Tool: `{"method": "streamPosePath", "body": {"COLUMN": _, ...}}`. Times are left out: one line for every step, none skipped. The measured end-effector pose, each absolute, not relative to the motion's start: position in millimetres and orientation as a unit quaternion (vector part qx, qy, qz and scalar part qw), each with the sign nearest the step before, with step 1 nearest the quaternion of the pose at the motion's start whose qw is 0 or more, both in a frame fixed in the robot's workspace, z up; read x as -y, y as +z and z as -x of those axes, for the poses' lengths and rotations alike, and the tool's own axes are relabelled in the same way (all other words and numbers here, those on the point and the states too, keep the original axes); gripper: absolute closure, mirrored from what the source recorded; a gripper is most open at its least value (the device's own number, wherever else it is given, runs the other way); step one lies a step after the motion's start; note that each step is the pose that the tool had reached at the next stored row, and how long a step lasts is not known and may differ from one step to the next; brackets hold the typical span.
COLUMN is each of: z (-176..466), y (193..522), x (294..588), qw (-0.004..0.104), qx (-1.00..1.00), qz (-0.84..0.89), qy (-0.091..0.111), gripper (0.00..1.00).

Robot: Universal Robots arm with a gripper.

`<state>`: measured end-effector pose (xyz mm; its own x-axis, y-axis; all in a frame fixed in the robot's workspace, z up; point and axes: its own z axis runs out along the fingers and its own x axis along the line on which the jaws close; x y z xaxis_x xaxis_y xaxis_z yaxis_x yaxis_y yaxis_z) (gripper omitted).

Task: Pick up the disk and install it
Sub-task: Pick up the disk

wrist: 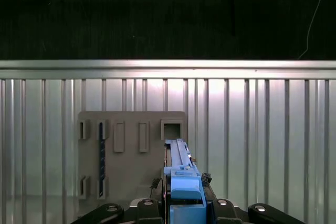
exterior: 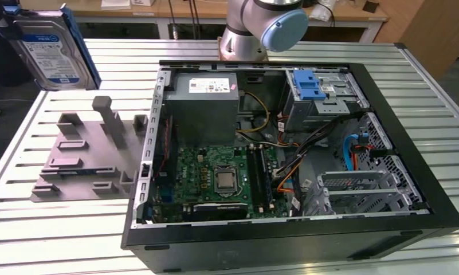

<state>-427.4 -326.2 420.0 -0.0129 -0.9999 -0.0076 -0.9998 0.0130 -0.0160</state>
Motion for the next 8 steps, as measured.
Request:
{"method": "streamPosePath", "body": {"z": 427.4, "y": 420.9, "x": 326.2, "qw": 0.008, "qx": -0.712, "qz": 0.702, "qy": -0.003, "gripper": 0.63}}
{"method": "streamPosePath", "body": {"z": 427.4, "y": 421.9, "x": 326.2, "qw": 0.008, "qx": -0.712, "qz": 0.702, "qy": -0.003, "gripper": 0.63}}
{"method": "streamPosePath", "body": {"z": 427.4, "y": 423.0, "x": 326.2, "qw": 0.008, "qx": -0.712, "qz": 0.702, "qy": -0.003, "gripper": 0.63}}
{"method": "streamPosePath", "body": {"z": 427.4, "y": 423.9, "x": 326.2, "qw": 0.008, "qx": -0.712, "qz": 0.702, "qy": -0.003, "gripper": 0.63}}
{"method": "streamPosePath", "body": {"z": 427.4, "y": 424.7, "x": 326.2, "qw": 0.008, "qx": -0.712, "qz": 0.702, "qy": -0.003, "gripper": 0.63}}
{"method": "streamPosePath", "body": {"z": 427.4, "y": 425.6, "x": 326.2, "qw": 0.008, "qx": -0.712, "qz": 0.702, "qy": -0.003, "gripper": 0.63}}
{"method": "streamPosePath", "body": {"z": 427.4, "y": 426.5, "x": 326.2, "qw": 0.008, "qx": -0.712, "qz": 0.702, "qy": -0.003, "gripper": 0.63}}
{"method": "streamPosePath", "body": {"z": 427.4, "y": 427.4, "x": 326.2, "qw": 0.008, "qx": -0.712, "qz": 0.702, "qy": -0.003, "gripper": 0.63}}
